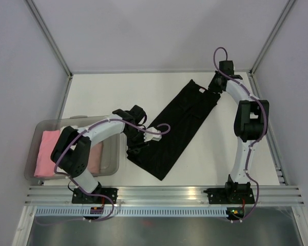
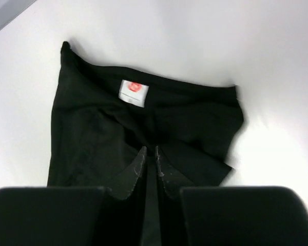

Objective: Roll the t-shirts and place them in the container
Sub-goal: Fold the tshirt

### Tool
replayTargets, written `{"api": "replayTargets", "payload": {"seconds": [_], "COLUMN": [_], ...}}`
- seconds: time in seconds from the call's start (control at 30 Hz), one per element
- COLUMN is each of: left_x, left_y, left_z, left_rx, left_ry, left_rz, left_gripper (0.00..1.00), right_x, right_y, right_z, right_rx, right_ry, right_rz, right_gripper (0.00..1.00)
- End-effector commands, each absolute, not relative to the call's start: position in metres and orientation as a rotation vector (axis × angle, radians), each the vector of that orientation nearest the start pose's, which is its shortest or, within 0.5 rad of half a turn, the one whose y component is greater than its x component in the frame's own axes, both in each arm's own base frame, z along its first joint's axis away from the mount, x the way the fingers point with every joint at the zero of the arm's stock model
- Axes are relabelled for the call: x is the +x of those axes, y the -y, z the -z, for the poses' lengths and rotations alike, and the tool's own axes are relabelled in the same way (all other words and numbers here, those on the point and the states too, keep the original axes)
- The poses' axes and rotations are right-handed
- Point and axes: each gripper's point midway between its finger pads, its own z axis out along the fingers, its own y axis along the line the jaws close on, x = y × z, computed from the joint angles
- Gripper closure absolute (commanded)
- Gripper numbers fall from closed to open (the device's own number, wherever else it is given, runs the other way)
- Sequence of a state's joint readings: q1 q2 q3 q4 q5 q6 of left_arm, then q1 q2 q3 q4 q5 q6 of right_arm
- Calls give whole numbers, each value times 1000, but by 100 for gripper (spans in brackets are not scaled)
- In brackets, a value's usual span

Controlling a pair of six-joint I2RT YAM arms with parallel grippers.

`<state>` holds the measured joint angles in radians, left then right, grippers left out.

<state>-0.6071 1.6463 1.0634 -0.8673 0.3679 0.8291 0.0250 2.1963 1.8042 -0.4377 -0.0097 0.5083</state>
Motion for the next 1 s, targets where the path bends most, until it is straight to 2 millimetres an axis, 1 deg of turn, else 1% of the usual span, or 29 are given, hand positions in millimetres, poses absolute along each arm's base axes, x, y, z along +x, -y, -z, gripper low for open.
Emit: {"api": "replayTargets", "payload": {"seconds": [0.0, 0.03, 0.07, 0.1, 0.13, 0.17, 0.2, 0.23, 0.27, 0.3, 0.33, 0.4, 0.43, 0.47, 0.5, 0.53, 0.57, 0.6, 0.63, 0.67, 0.7, 0.73, 0.77, 0.8, 0.83, 0.87, 0.9, 0.93, 0.97], "left_x": [240, 247, 259, 269, 274, 272, 273, 273, 266, 265, 260, 255, 248, 245, 241, 234, 231, 225, 220, 217, 210, 205, 205, 203, 204, 202, 204, 203, 204], "left_y": [198, 197, 196, 187, 183, 179, 175, 175, 169, 165, 160, 153, 149, 147, 145, 143, 144, 148, 149, 152, 161, 181, 181, 194, 201, 209, 216, 218, 222], "left_z": [-84, -85, -88, -78, -73, -66, -60, -56, -47, -42, -31, -22, -13, -9, -5, 0, 2, 4, 6, 7, 7, 3, 3, 2, 1, 0, 0, 1, 1], "left_rx": [1747, 1705, 1682, 1675, 1684, 1707, 1745, 1759, 1787, 1826, 1850, 1896, 1917, 1934, 1959, 1981, 1988, 2008, 2018, 2024, 2033, 2014, 2014, 2006, 2001, 2010, 2004, 2006, 2009], "left_ry": [-2194, -2224, -2224, -2270, -2277, -2289, -2279, -2265, -2276, -2262, -2272, -2271, -2281, -2281, -2275, -2280, -2277, -2267, -2266, -2262, -2246, -2208, -2207, -2180, -2163, -2135, -2111, -2101, -2082], "left_rz": [603, 602, 574, 506, 468, 449, 427, 417, 416, 381, 366, 325, 321, 316, 304, 309, 317, 337, 355, 370, 411, 494, 495, 535, 548, 570, 578, 585, 588], "left_gripper": [47, 47, 48, 48, 48, 48, 48, 48, 48, 48, 48, 48, 48, 48, 48, 48, 48, 48, 48, 48, 48, 48, 48, 48, 48, 48, 48, 48, 48], "right_x": [534, 526, 520, 508, 503, 497, 495, 492, 493, 493, 493, 497, 497, 504, 507, 508, 518, 524, 528, 542, 546, 569, 581, 587, 594, 612, 615, 621, 633], "right_y": [-19, -17, -13, -3, -5, -4, -3, -3, -4, -8, -9, -9, -9, -11, -12, -13, -15, -18, -21, -24, -27, -38, -42, -44, -56, -73, -79, -86, -92], "right_z": [-96, -94, -86, -67, -56, -44, -38, -27, -22, -19, -11, -8, 2, 0, 3, 14, 10, 10, 20, 13, 26, 27, 12, 27, 27, 11, 25, 23, 12], "right_rx": [598, 606, 622, 666, 695, 721, 739, 756, 765, 762, 770, 780, 786, 783, 784, 792, 786, 794, 804, 796, 818, 825, 801, 826, 811, 769, 776, 796, 785], "right_ry": [-2313, -2319, -2331, -2366, -2386, -2407, -2416, -2433, -2438, -2446, -2460, -2459, -2478, -2470, -2474, -2496, -2481, -2474, -2484, -2457, -2473, -2450, -2414, -2422, -2422, -2384, -2399, -2388, -2353], "right_rz": [-206, -189, -189, -183, -206, -207, -205, -201, -210, -240, -239, -242, -240, -256, -263, -265, -286, -314, -326, -350, -357, -394, -410, -419, -441, -475, -479, -506, -535], "right_gripper": [85, 86, 87, 89, 89, 90, 90, 91, 91, 91, 91, 90, 90, 90, 90, 90, 90, 90, 90, 90, 90, 90, 90, 90, 90, 89, 89, 89, 89]}}
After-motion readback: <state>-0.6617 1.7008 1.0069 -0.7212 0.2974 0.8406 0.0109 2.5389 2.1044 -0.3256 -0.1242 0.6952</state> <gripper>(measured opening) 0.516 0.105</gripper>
